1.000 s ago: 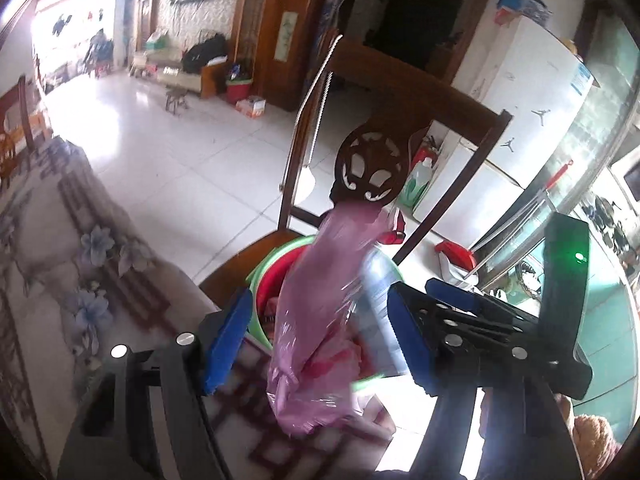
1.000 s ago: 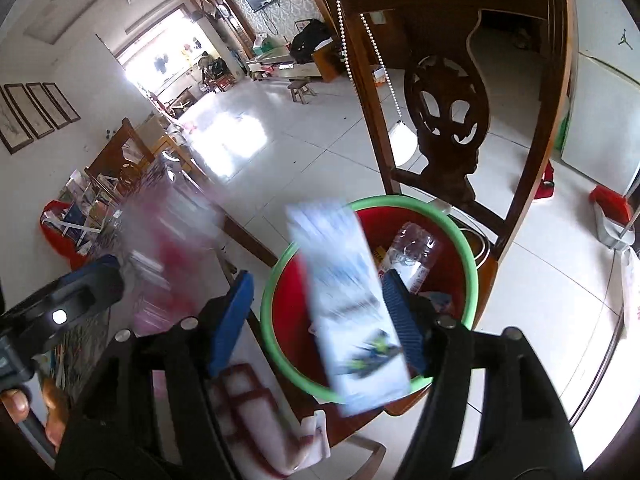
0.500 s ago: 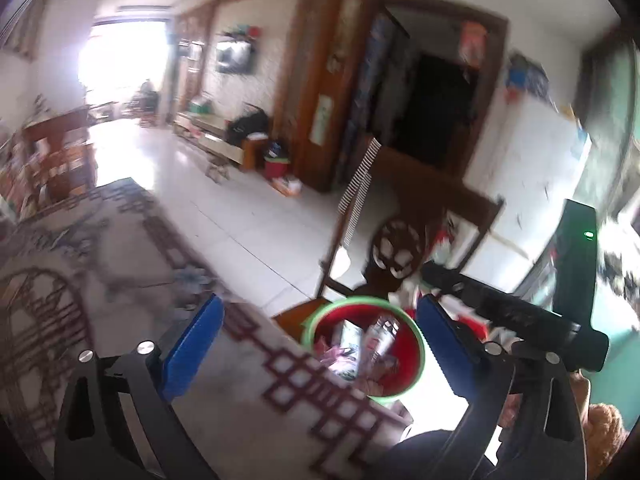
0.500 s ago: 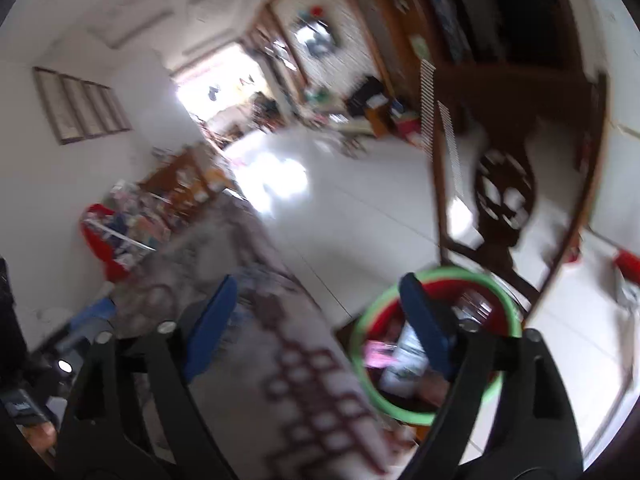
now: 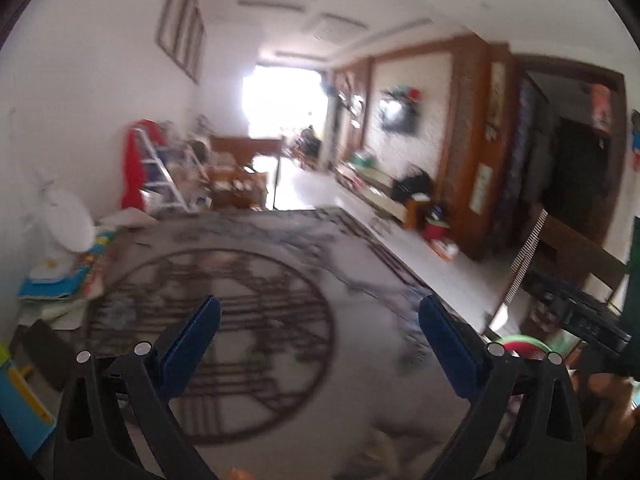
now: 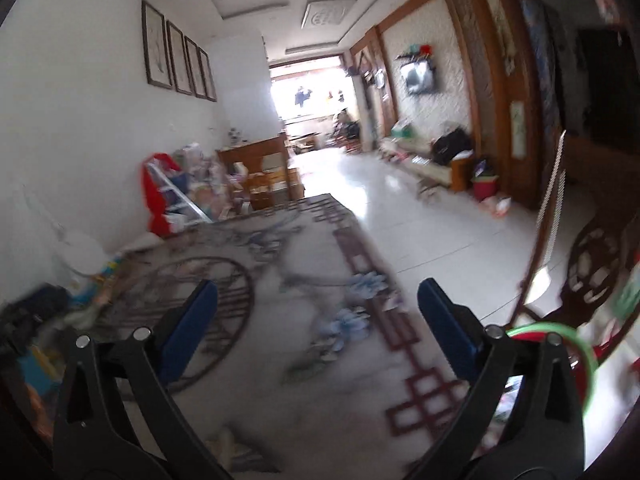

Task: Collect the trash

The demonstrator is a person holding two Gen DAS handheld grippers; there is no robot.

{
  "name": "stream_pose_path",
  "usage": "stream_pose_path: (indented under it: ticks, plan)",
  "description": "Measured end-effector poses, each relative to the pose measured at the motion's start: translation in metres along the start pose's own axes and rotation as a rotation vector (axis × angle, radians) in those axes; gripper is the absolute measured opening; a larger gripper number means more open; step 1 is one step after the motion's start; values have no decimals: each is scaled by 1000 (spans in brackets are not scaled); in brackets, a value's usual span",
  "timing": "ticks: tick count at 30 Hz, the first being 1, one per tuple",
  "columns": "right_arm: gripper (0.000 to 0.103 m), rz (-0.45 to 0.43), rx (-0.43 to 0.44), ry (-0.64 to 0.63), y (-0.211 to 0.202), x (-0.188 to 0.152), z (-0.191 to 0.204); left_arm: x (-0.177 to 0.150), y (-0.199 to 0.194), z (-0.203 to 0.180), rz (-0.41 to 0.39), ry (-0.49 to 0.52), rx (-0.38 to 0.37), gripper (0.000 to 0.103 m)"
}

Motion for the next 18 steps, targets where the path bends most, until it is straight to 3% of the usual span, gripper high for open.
stream_pose_path:
  ticks: [5, 11, 18]
  plan:
    - [98, 17, -19, 19, 6, -3, -2, -4, 10, 29, 26, -18, 90, 95]
    - [98, 25, -19, -48, 7, -10, 12, -6, 0, 24, 11, -44, 19, 95]
    - [98, 36, -11, -35, 8, -11, 11, -6, -5, 26, -11, -70, 75, 95]
Point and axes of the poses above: each gripper's, at about its wrist camera, not at the fingertips, and y roughly the way its jaws point, z to its left, x to its top, the point moved 6 cm from there along y, roughly the way its jaws point, and after that the axes turned 6 degrees about z, right-handed, at the moved point
